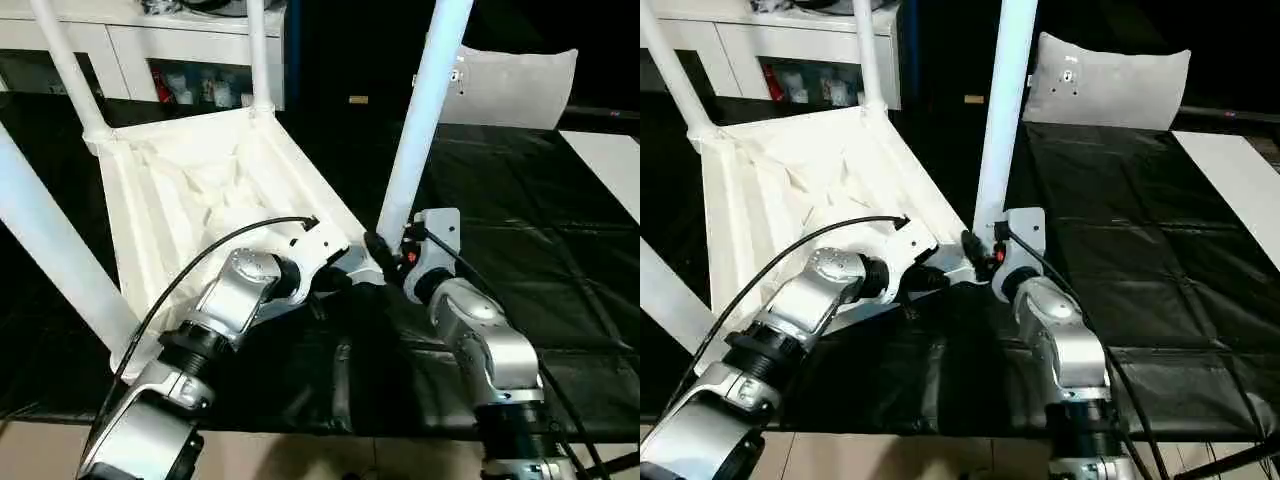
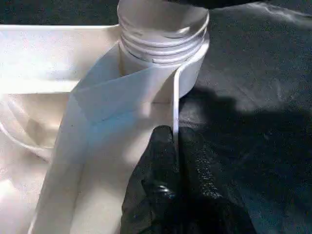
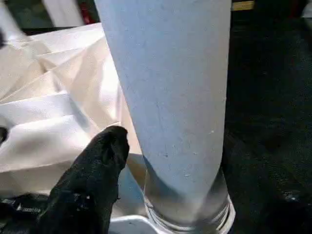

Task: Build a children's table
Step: Rotate leg to tighten

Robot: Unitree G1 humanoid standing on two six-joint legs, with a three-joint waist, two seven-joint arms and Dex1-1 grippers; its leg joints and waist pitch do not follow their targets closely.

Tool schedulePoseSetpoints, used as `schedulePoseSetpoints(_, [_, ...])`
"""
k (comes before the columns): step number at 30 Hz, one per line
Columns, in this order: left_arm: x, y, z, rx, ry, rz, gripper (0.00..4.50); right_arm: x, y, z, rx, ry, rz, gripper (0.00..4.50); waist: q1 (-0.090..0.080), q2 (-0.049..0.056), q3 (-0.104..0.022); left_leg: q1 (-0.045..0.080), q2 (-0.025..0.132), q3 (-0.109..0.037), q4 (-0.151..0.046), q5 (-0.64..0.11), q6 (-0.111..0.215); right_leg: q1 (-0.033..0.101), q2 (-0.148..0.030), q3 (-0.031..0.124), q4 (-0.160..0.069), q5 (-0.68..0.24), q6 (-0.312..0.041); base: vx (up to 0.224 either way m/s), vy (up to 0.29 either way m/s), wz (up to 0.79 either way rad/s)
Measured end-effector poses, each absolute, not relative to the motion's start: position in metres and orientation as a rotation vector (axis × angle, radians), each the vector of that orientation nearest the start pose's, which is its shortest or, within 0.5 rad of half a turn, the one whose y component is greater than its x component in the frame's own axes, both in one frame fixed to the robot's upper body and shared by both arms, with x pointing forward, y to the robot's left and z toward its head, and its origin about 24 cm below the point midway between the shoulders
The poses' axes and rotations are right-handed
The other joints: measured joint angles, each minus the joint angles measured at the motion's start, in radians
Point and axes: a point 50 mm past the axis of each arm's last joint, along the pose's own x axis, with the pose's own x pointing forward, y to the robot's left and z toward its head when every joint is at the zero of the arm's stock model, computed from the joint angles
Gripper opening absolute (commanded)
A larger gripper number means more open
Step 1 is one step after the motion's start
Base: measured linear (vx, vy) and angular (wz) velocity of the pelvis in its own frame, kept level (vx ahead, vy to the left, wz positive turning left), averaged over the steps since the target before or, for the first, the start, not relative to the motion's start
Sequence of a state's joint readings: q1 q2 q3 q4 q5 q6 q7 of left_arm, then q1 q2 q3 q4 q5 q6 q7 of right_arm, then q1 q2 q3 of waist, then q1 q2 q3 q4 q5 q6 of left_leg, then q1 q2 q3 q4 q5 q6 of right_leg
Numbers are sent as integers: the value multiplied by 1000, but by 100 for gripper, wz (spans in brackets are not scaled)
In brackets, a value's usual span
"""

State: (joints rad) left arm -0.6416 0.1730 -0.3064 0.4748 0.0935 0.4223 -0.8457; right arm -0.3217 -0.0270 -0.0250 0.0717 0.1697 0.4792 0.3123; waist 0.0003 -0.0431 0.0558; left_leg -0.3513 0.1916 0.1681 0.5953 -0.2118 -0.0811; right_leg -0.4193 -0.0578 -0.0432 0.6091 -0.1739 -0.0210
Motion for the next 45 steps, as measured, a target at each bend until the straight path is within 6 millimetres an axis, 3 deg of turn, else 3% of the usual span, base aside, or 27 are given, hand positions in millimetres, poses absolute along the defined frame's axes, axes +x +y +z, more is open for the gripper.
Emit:
schedulePoseSetpoints(8, [321,95,60,441,432,-1193,0,297,-136,78,42,194,671,410,11,1,0,1,0,0,1,-1,-3,1,0,0,1,1,0,0,0,0])
schedulePoseSetpoints(16, [310,120,64,567,426,-1421,0,283,-153,88,-25,184,1040,410,53,-1,1,1,0,1,2,1,0,1,-1,-1,1,1,0,0,0,0])
schedulePoseSetpoints(20, [305,126,65,602,431,-1525,0,275,-161,89,-57,221,1215,410,62,-6,0,1,0,1,5,1,3,1,-2,-1,1,1,0,0,0,0])
schedulePoseSetpoints(29, [300,128,64,654,436,-1651,0,266,-161,80,-66,314,1419,327,65,-10,0,1,0,1,6,0,1,4,-2,-1,2,1,0,0,0,0])
schedulePoseSetpoints(45, [300,127,66,668,432,-1691,0,269,-160,74,-81,350,1455,204,65,-10,0,0,0,1,6,0,1,5,-2,-2,2,1,0,0,0,0])
